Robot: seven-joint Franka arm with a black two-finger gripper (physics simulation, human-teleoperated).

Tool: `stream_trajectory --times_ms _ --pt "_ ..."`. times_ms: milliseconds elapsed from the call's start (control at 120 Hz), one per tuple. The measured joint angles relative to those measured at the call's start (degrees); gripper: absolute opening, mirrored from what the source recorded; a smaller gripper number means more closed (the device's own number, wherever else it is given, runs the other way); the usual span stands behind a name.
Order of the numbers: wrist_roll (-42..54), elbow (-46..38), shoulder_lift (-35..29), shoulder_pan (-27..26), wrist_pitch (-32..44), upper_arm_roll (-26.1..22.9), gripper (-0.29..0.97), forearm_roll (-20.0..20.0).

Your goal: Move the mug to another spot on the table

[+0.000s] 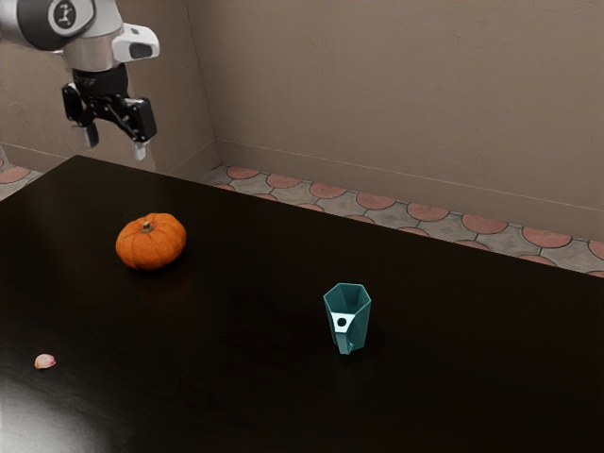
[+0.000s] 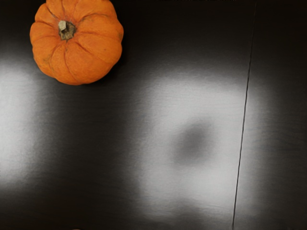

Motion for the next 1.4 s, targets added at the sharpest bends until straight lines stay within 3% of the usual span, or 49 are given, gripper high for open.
stream_trajectory --times_ms 317,517,750,883,1017,1400 --pt "-2.0 -3.9 0.3 -2.7 5.4 -2.5 0.68 -1.6" --pt "-16.7 -14.6 0.4 -14.8 14.5 -3.7 0.68 -5.0" --pt "-32.6 -22.5 2.4 -17.4 23.7 -6.6 0.68 -8.3" --pt "-37.8 -23.0 5.5 -19.6 26.6 -8.2 0.68 -8.6" --pt "-40.3 -22.9 8.1 -21.1 29.0 -9.8 0.68 -6.3" --pt "-42.7 -16.6 19.1 -18.5 34.3 -10.1 0.68 -5.3"
